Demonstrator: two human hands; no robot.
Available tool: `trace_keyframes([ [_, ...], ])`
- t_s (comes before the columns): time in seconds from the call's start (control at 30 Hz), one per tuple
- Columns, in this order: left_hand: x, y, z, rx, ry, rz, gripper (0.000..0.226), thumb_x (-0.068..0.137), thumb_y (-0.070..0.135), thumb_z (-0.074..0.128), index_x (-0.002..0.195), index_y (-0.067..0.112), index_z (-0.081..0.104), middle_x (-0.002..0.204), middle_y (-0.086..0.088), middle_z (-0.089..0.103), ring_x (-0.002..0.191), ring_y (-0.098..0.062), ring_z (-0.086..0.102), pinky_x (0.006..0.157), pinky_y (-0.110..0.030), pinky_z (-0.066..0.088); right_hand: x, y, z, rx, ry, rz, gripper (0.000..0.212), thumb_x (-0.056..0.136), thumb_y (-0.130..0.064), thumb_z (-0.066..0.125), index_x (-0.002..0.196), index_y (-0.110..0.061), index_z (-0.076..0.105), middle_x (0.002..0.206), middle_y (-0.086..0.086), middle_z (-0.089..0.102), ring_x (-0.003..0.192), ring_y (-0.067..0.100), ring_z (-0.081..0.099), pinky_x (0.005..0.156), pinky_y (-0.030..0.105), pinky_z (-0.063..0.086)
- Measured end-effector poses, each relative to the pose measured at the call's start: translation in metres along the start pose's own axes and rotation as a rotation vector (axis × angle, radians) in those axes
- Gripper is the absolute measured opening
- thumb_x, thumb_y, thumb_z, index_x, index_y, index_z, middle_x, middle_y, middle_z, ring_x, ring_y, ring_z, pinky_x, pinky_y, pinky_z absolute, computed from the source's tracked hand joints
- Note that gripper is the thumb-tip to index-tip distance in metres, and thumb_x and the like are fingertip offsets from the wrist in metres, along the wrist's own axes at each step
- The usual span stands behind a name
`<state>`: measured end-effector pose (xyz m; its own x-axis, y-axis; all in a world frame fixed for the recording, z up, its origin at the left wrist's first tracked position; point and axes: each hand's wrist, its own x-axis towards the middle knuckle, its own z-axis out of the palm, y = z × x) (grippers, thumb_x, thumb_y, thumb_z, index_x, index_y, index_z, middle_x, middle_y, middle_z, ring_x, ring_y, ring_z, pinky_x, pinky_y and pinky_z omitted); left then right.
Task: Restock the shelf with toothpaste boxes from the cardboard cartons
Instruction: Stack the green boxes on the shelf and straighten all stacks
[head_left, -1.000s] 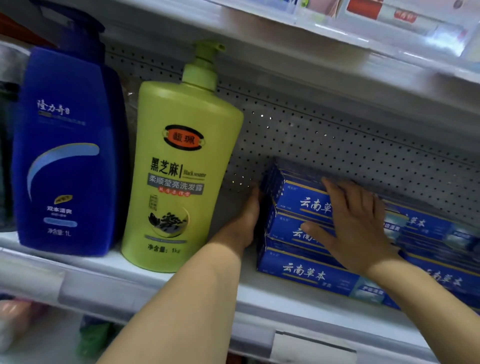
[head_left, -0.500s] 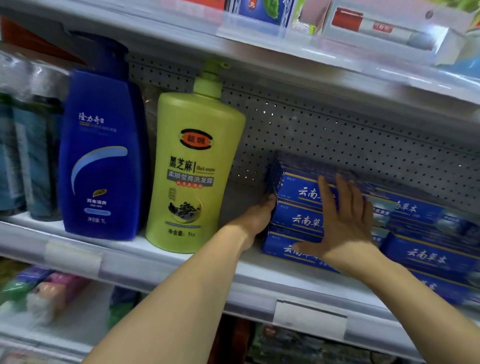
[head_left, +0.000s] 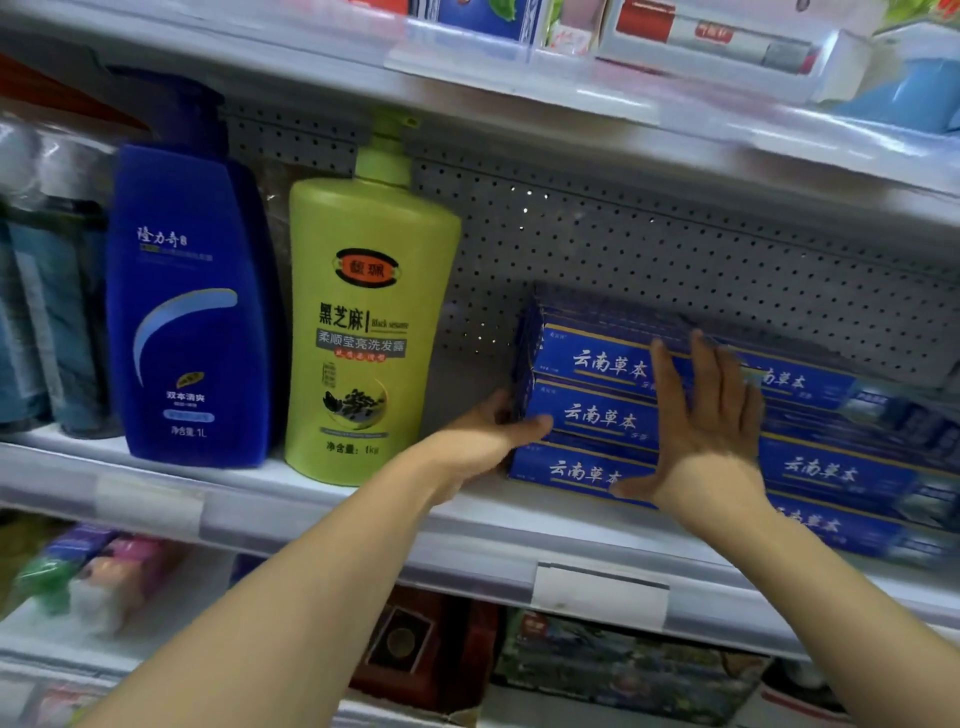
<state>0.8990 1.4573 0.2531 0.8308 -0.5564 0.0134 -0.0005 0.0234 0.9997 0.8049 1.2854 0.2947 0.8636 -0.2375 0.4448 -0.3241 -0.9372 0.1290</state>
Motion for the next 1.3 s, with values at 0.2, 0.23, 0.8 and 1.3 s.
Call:
trace_keyframes([
  [0.2,-0.002,0.009,0.015,0.311,0.030,0.118,0.091,0.072,-0.003,0.076,0.143,0.022,0.026,0.120,0.007,0.054,0.104,-0.008,0.051,0.090,-0.025,0.044,0.006,0.022,0.005,-0.061,-0.076,0.047,0.148,0.053,-0.059,0.081,0.139,-0.027,-0.035,0.149,0.008,-0.030,0.141,0.032,-0.022,0.115,0.050,-0.001],
  [0.23,-0.001,0.010,0.017,0.351,0.053,0.126,0.091,0.072,-0.002,0.076,0.144,0.022,0.025,0.125,0.004,0.054,0.104,-0.008,0.050,0.088,-0.024,0.044,0.007,0.022,0.006,-0.059,-0.068,0.039,0.149,0.053,-0.059,0.081,0.135,-0.027,-0.039,0.150,0.008,-0.030,0.141,0.032,-0.022,0.115,0.050,-0.001],
  [0.8,0.016,0.028,0.020,0.164,0.291,0.209,0.047,0.091,0.037,0.057,0.132,0.021,0.042,0.118,0.006,0.055,0.100,-0.012,0.054,0.080,-0.023,0.045,0.022,0.038,0.006,0.220,0.182,0.125,0.103,0.074,-0.077,0.044,0.149,-0.014,0.013,0.153,0.012,0.010,0.141,0.029,0.005,0.114,0.045,0.001],
  [1.3,0.047,0.041,0.033,0.147,0.302,0.184,0.017,0.100,0.029,0.040,0.117,0.029,0.042,0.103,0.002,0.062,0.089,-0.018,0.063,0.078,-0.038,0.054,0.053,0.050,0.006,0.291,0.109,0.377,0.064,0.089,-0.058,0.044,0.120,-0.003,0.042,0.124,0.019,0.051,0.122,0.037,0.036,0.097,0.045,0.025],
])
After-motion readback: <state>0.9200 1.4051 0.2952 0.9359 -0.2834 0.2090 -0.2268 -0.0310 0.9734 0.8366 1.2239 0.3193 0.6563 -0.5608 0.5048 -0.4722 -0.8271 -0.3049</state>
